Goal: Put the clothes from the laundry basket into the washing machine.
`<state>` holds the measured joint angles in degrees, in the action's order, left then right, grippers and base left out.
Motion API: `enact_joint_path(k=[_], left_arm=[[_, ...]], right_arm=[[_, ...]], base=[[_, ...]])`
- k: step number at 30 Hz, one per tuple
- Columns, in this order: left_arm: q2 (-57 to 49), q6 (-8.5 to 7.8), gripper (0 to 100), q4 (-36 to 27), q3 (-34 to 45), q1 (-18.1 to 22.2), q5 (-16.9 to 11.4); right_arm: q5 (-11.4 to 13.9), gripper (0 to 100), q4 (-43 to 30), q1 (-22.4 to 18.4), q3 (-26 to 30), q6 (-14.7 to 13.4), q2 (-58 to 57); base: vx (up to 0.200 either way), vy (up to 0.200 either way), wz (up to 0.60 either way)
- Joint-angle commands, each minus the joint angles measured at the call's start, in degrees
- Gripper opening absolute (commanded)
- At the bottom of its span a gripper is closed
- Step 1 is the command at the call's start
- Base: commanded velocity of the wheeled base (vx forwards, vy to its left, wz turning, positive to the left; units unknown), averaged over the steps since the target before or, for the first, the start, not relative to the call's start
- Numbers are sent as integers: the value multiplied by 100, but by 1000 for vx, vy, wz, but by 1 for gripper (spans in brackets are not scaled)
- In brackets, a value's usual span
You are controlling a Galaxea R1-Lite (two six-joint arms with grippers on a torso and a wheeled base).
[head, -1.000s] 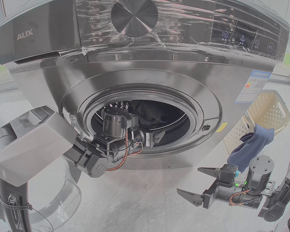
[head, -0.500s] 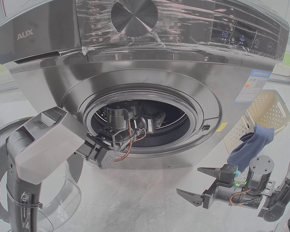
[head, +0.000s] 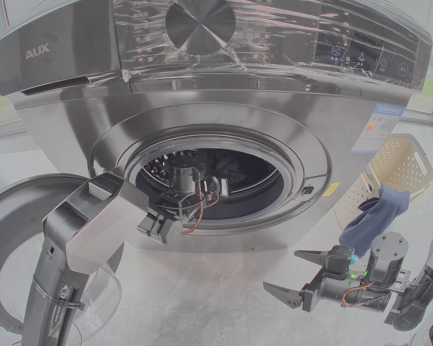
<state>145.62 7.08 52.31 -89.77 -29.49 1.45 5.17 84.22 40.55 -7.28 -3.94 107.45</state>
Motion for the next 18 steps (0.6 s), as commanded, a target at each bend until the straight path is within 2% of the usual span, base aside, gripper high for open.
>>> enact_joint_path(k=[1,3,5,11,12,14,16,18], left_arm=[[643,39,0,157,-1086,145,233],[863,135,0,253,-1684,189,497],[1013,171,0,271,-2071,224,620],[969,179,0,271,-2062,233,637],[898,188,100,271,-1965,189,637],[582,223,100,253,-1491,128,637],[151,338,100,201,-796,31,611],[-174,346,100,174,-278,-57,611]], right_arm=[[2,100,-3,6,33,-2,13],[2,100,-3,15,42,-2,-22],[2,100,-3,6,25,-2,-22],[2,100,-3,15,25,-11,22],[2,100,-3,15,25,-11,13],[2,100,-3,6,42,-11,13],[2,100,-3,6,42,-11,-5],[2,100,-3,6,42,-11,-13]], base=[[0,0,0],[0,0,0],[0,0,0],[0,0,0],[0,0,0],[0,0,0],[0,0,0],[0,0,0]])
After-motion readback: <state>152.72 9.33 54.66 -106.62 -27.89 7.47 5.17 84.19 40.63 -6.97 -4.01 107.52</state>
